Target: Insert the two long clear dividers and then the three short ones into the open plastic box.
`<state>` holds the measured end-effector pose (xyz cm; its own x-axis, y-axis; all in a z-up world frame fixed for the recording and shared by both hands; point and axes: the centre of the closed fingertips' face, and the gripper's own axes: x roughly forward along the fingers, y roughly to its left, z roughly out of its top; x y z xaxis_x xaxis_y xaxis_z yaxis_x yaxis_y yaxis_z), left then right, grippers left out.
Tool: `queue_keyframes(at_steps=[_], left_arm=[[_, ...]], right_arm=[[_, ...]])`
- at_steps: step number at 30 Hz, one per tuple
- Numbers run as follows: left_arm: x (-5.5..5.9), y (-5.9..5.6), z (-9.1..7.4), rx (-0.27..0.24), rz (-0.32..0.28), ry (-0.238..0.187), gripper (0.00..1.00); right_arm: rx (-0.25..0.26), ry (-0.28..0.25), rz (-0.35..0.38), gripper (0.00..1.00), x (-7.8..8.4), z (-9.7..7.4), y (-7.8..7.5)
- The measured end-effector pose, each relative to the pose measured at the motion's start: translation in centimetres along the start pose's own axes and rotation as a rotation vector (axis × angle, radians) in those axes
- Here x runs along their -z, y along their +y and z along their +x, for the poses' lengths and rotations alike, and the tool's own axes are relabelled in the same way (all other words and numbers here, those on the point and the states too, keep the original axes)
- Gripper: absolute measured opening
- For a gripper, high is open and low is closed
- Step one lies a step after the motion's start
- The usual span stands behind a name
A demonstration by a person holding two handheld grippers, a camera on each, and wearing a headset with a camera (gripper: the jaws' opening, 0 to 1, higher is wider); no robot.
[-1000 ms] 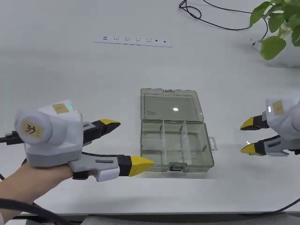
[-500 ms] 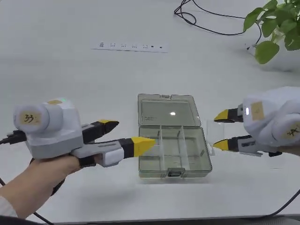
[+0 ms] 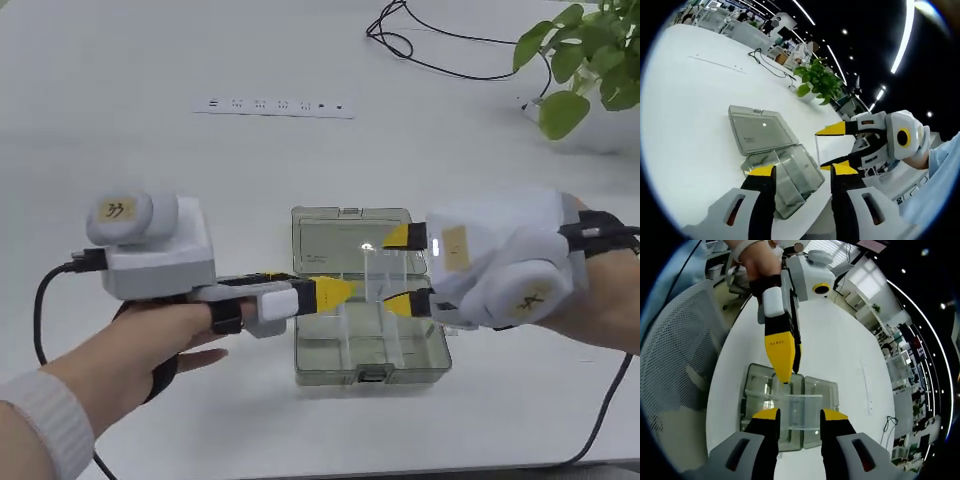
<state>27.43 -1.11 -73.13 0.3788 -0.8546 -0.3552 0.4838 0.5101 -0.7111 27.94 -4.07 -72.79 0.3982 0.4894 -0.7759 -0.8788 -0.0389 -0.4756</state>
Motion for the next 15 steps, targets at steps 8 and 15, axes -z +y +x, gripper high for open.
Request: queue_keyframes(at_steps=[8,15], left_arm=[[-0.4,-0.6,0.4,0.017,-0.068,0.001,0.18],[-0.4,-1.2,0.6,0.037,-0.085,0.004,0.06]], right_arm=[[0.0,-0.02,-0.025,0.32,-1.5,0.5,0.0],[-0.005,-0.028,-0.04,0.32,-2.2,0.5,0.5]])
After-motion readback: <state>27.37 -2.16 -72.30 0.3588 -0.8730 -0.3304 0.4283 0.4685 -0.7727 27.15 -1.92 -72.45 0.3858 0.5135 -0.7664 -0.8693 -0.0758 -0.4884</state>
